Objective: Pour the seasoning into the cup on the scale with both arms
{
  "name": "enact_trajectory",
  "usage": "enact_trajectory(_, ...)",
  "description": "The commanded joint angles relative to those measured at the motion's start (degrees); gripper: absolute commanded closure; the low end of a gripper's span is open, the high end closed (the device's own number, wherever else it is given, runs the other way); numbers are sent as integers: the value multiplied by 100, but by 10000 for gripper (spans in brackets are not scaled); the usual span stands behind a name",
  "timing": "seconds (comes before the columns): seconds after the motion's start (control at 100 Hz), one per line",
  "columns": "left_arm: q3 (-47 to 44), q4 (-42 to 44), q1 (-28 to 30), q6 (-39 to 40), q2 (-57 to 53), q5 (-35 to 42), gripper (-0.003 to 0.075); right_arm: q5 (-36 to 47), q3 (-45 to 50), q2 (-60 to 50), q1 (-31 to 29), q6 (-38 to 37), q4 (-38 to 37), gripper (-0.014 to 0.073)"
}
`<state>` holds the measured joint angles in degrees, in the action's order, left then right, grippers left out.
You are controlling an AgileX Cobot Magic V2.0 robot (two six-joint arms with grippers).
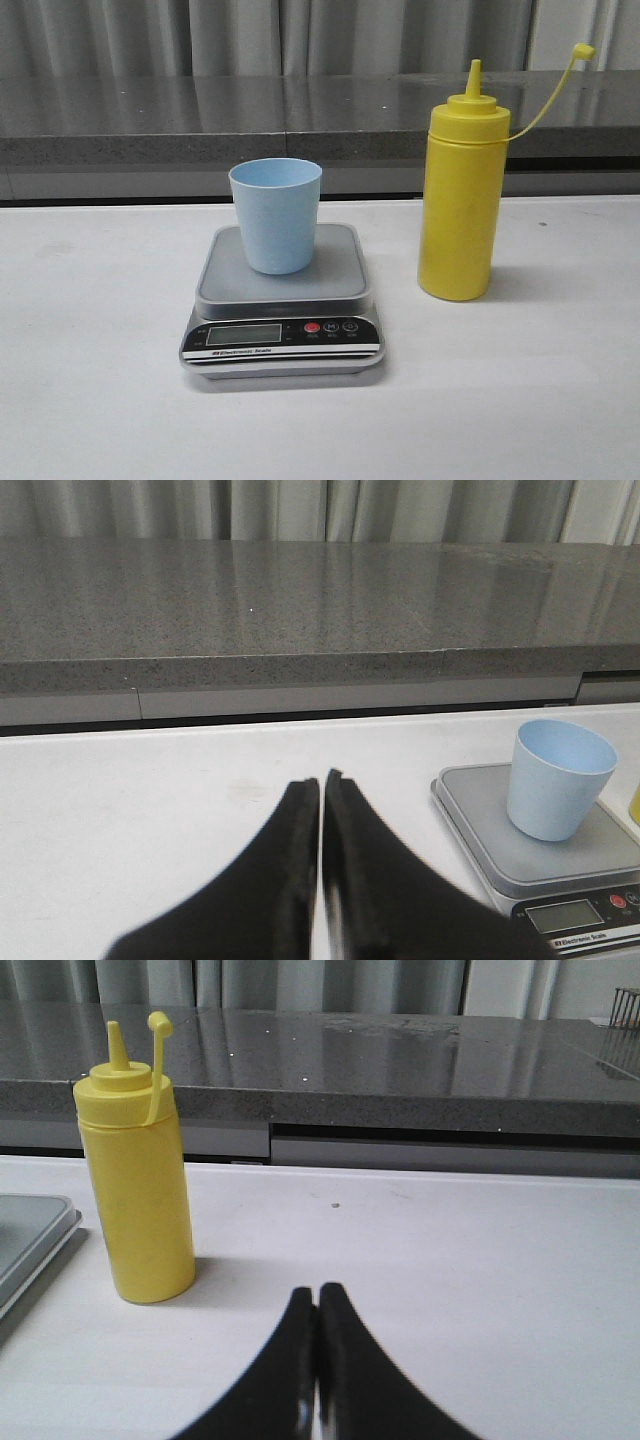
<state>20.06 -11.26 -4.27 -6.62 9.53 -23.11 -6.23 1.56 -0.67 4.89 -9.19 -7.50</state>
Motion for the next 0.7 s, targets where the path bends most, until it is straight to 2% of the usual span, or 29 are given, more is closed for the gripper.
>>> enact_trajectory(0.0, 158, -21, 18, 44, 53, 458, 740, 494, -120, -113, -38, 24, -4, 662)
enact_trajectory(0.26, 158, -21, 18, 44, 53, 447, 740, 1576, -152, -113, -33, 9, 58, 662)
enact_trajectory(0.5, 158, -21, 18, 44, 53, 447, 740, 1235, -599, -6, -33, -222, 99, 662)
enact_trajectory(0.69, 158, -21, 18, 44, 53, 447, 740, 541, -1252, 565, -33, -222, 99, 662)
